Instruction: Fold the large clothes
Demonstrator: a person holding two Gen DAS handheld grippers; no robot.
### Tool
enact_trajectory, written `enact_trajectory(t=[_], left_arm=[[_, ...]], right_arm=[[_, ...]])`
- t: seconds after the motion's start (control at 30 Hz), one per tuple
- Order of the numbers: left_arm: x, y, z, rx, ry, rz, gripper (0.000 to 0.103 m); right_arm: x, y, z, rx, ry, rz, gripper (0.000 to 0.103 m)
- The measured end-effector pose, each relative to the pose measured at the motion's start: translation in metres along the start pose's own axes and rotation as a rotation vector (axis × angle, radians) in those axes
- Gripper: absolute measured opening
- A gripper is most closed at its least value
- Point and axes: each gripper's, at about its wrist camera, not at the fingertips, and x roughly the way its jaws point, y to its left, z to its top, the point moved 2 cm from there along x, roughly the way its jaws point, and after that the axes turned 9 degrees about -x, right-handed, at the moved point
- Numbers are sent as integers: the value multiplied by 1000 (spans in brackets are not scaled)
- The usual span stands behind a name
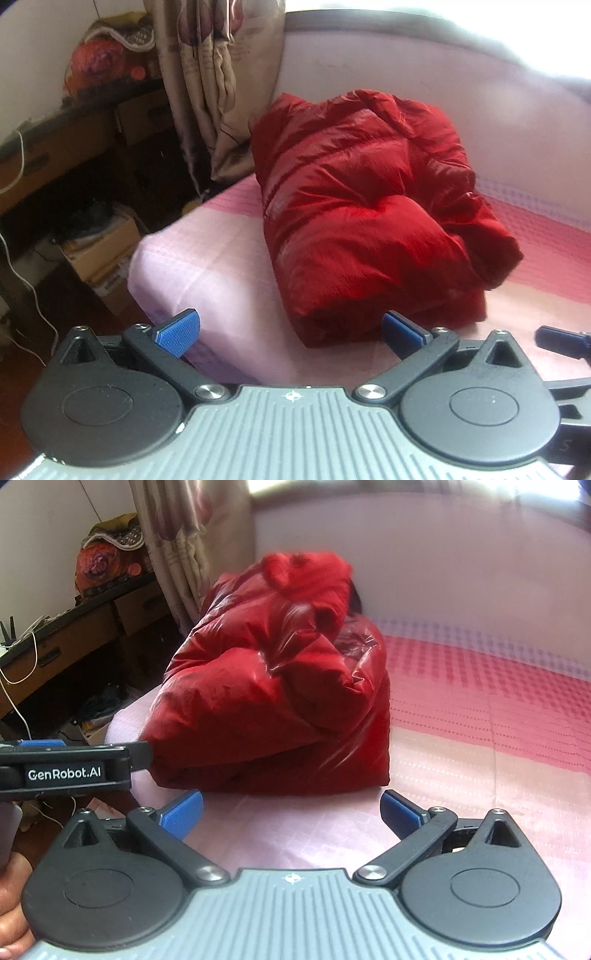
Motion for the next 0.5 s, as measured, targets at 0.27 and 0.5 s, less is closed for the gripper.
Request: enact_trajectory(t=[0.27,0.5], left_arm=[[2,-1,-6,-25,67,-28,103],[7,-4,-13,-17,109,-39,103]], right_arm=[[0,0,-3,8,7,6,103],[1,-1,-7,6,18,7,103]])
